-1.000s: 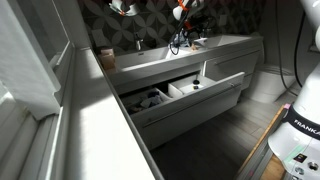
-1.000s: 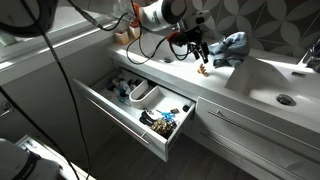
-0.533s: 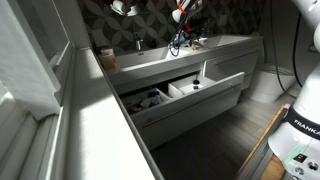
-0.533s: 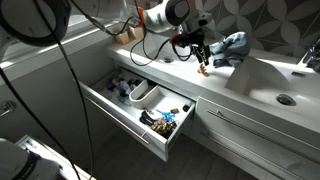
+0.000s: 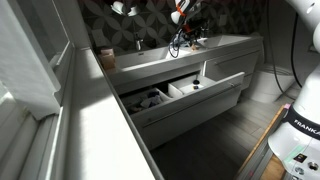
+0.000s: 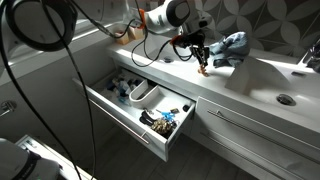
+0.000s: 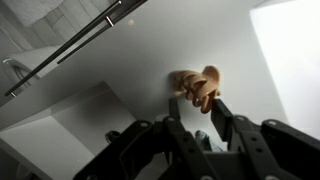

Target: Put the hair clip in the open drawer

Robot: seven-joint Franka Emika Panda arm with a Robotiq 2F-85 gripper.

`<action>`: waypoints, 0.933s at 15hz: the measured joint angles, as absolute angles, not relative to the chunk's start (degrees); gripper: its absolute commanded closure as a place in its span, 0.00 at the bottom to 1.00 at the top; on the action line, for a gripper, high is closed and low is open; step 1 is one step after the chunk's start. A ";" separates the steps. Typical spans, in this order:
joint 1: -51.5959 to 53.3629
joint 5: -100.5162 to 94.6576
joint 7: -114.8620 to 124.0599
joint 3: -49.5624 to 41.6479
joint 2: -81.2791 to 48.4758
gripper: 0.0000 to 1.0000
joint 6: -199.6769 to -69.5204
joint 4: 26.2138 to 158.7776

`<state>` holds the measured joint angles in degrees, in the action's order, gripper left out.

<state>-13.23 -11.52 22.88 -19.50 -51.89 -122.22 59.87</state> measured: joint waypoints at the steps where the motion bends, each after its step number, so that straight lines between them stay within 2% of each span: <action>1: -13.29 -11.50 22.62 -19.43 -52.12 0.70 -122.07 59.55; 3: -13.34 -11.48 22.15 -19.30 -52.40 0.75 -121.95 59.13; 4: -13.36 -11.47 21.96 -19.22 -52.46 0.83 -121.84 58.98; 5: -13.36 -11.47 21.85 -19.17 -52.51 0.84 -121.77 58.87; 7: -13.37 -11.47 21.66 -19.07 -52.61 1.00 -121.71 58.63; 14: -13.41 -11.44 21.37 -18.84 -52.87 0.98 -121.17 58.14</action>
